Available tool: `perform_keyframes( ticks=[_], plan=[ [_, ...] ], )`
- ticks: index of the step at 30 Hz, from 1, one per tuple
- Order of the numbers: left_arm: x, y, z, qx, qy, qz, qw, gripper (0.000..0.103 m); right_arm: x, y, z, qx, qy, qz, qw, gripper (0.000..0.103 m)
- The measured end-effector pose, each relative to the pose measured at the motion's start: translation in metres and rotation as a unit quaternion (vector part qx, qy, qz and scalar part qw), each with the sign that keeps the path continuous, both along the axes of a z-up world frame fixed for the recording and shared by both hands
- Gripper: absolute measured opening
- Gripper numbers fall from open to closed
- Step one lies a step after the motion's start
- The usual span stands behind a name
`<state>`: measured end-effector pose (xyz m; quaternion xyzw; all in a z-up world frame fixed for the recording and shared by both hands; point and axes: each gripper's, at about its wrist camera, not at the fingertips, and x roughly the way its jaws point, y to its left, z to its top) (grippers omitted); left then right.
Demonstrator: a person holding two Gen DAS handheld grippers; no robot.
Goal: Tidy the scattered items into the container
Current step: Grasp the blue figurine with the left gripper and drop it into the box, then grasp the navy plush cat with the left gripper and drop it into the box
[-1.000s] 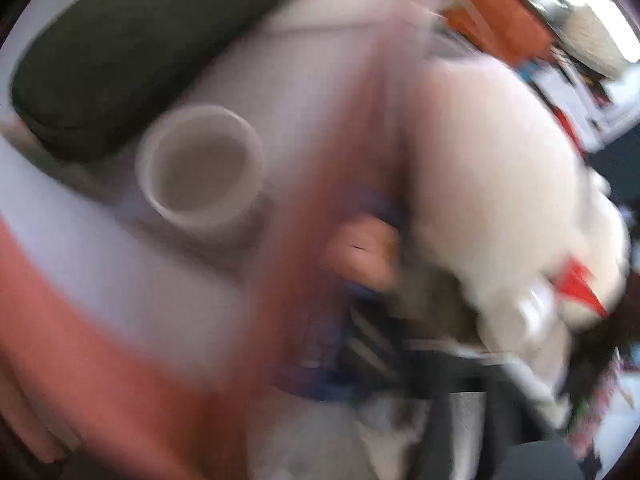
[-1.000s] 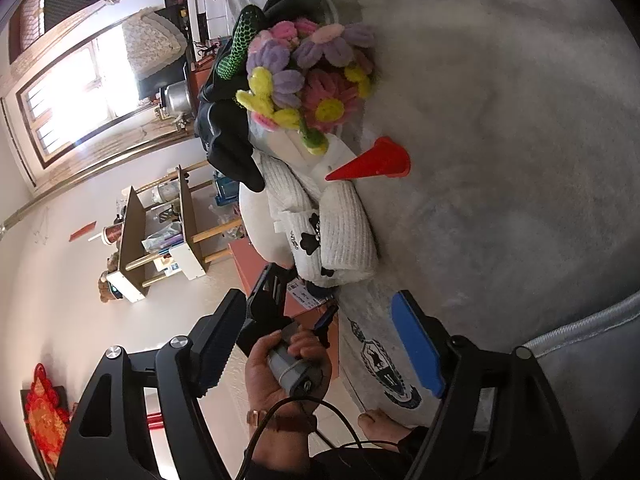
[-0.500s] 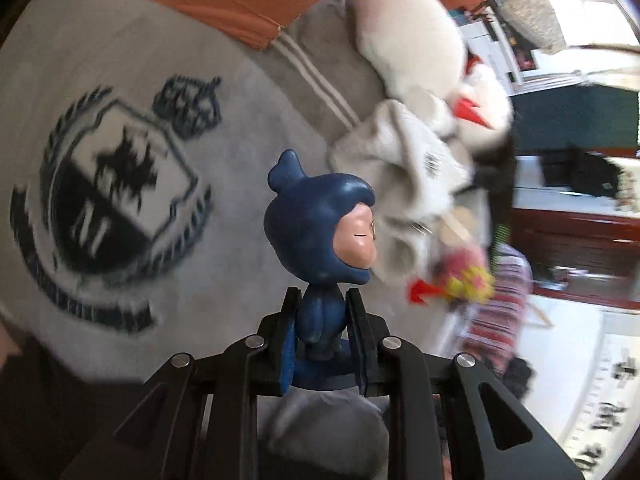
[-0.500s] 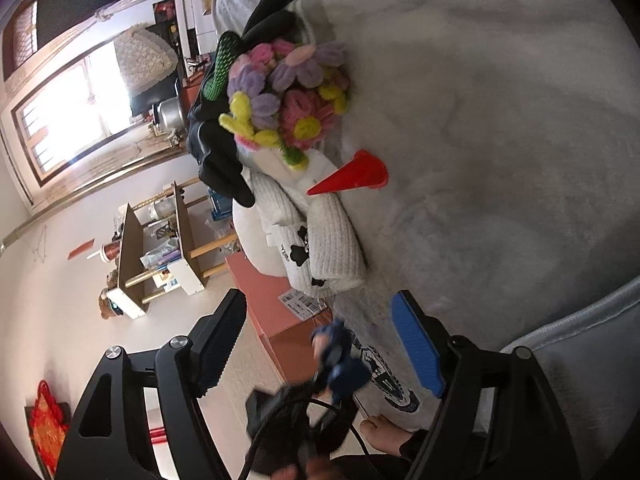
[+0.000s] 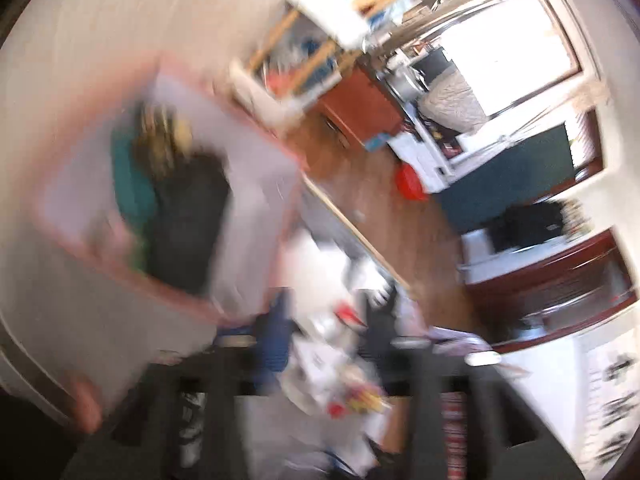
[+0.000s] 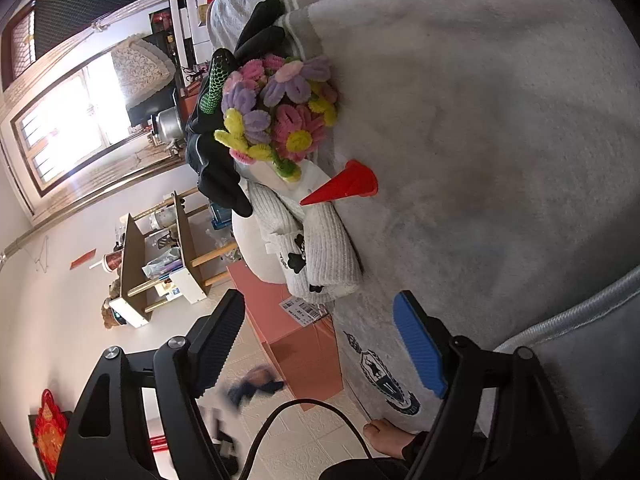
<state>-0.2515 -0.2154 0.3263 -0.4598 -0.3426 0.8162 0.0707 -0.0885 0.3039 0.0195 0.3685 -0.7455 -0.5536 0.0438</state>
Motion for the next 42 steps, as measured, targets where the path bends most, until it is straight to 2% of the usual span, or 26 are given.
perform_keyframes(
  ticks=[1, 5, 7, 8, 9, 11, 13, 16, 17, 18, 21, 22, 23, 24, 26, 27, 28, 29, 30, 31, 33, 36, 39, 42],
  plan=[
    [-0.013, -0.013, 0.012, -0.017, -0.010, 0.010, 0.9998, 0.090, 0.000, 0.000, 0.000, 0.000, -0.001, -0.001, 1.000, 0.082],
    [-0.010, -0.047, 0.044, -0.057, 0.013, 0.039, 0.9975, 0.090, 0.001, 0.001, -0.001, -0.001, -0.001, -0.003, 1.000, 0.082],
    [0.011, -0.053, 0.044, -0.098, 0.023, 0.029, 0.9945, 0.094, -0.001, 0.001, 0.000, 0.002, -0.001, -0.001, 1.000, 0.083],
    [0.018, -0.039, 0.036, -0.111, 0.021, 0.008, 0.9935, 0.095, -0.002, 0.000, 0.001, 0.005, 0.000, 0.002, 1.000, 0.083],
    [0.025, -0.021, 0.022, -0.126, 0.018, -0.023, 0.9916, 0.097, -0.003, -0.001, 0.002, 0.007, 0.001, 0.005, 1.000, 0.083],
    [0.043, 0.023, -0.026, -0.168, -0.006, -0.083, 0.9822, 0.097, -0.004, -0.003, 0.005, 0.012, 0.003, 0.012, 1.000, 0.083],
    [0.060, 0.063, -0.093, -0.174, -0.048, -0.115, 0.9769, 0.097, -0.003, -0.004, 0.005, 0.012, 0.005, 0.013, 1.000, 0.083],
    [0.063, 0.096, -0.195, -0.169, -0.148, -0.132, 0.9655, 0.096, -0.001, -0.003, 0.004, 0.008, 0.002, 0.008, 1.000, 0.083],
    [0.061, 0.100, -0.222, -0.172, -0.171, -0.124, 0.9623, 0.096, 0.000, -0.002, 0.002, 0.005, -0.001, 0.006, 1.000, 0.083],
    [0.058, 0.099, -0.247, -0.191, -0.185, -0.104, 0.9584, 0.095, 0.001, -0.002, 0.001, 0.002, -0.003, 0.004, 1.000, 0.083],
    [0.051, 0.093, -0.279, -0.238, -0.186, -0.066, 0.9508, 0.097, 0.001, -0.002, -0.001, -0.001, -0.006, 0.003, 1.000, 0.083],
    [0.047, 0.092, -0.291, -0.219, -0.182, -0.069, 0.9562, 0.097, 0.000, -0.002, -0.002, 0.001, -0.008, 0.004, 1.000, 0.083],
    [0.044, 0.094, -0.298, -0.215, -0.182, -0.075, 0.9565, 0.095, -0.002, -0.002, -0.002, 0.003, -0.010, 0.009, 1.000, 0.083],
    [0.041, 0.101, -0.305, -0.241, -0.180, -0.087, 0.9497, 0.094, -0.004, -0.003, -0.003, 0.005, -0.011, 0.014, 1.000, 0.083],
    [0.042, 0.116, -0.306, -0.298, -0.153, -0.112, 0.9355, 0.085, -0.008, -0.005, -0.005, 0.007, -0.015, 0.024, 1.000, 0.083],
    [0.044, 0.122, -0.304, -0.309, -0.137, -0.122, 0.9332, 0.069, -0.009, -0.006, -0.006, 0.007, -0.017, 0.027, 0.999, 0.083],
    [0.047, 0.129, -0.299, -0.304, -0.122, -0.136, 0.9352, 0.044, -0.010, -0.006, -0.006, 0.007, -0.018, 0.028, 0.999, 0.083],
    [0.049, 0.133, -0.296, -0.308, -0.122, -0.138, 0.9336, 0.042, -0.009, -0.006, -0.006, 0.007, -0.018, 0.027, 0.999, 0.083],
    [0.052, 0.133, -0.294, -0.294, -0.126, -0.138, 0.9374, 0.039, -0.009, -0.005, -0.006, 0.008, -0.018, 0.025, 0.999, 0.083],
    [0.055, 0.131, -0.293, -0.265, -0.134, -0.137, 0.9450, 0.039, -0.009, -0.005, -0.006, 0.009, -0.018, 0.025, 0.999, 0.083],
    [0.064, 0.128, -0.289, -0.236, -0.144, -0.129, 0.9524, 0.039, -0.009, -0.005, -0.006, 0.009, -0.018, 0.025, 0.999, 0.083],
    [0.083, 0.126, -0.268, -0.204, -0.128, -0.124, 0.9627, 0.039, -0.007, -0.004, -0.005, 0.010, -0.016, 0.025, 1.000, 0.083],
    [0.098, 0.120, -0.230, -0.161, -0.091, -0.113, 0.9762, 0.039, -0.005, -0.003, -0.005, 0.007, -0.018, 0.020, 1.000, 0.083],
    [0.100, 0.107, -0.169, -0.130, -0.038, -0.093, 0.9864, 0.039, -0.004, -0.003, -0.005, 0.006, -0.018, 0.018, 1.000, 0.083]
  ],
)
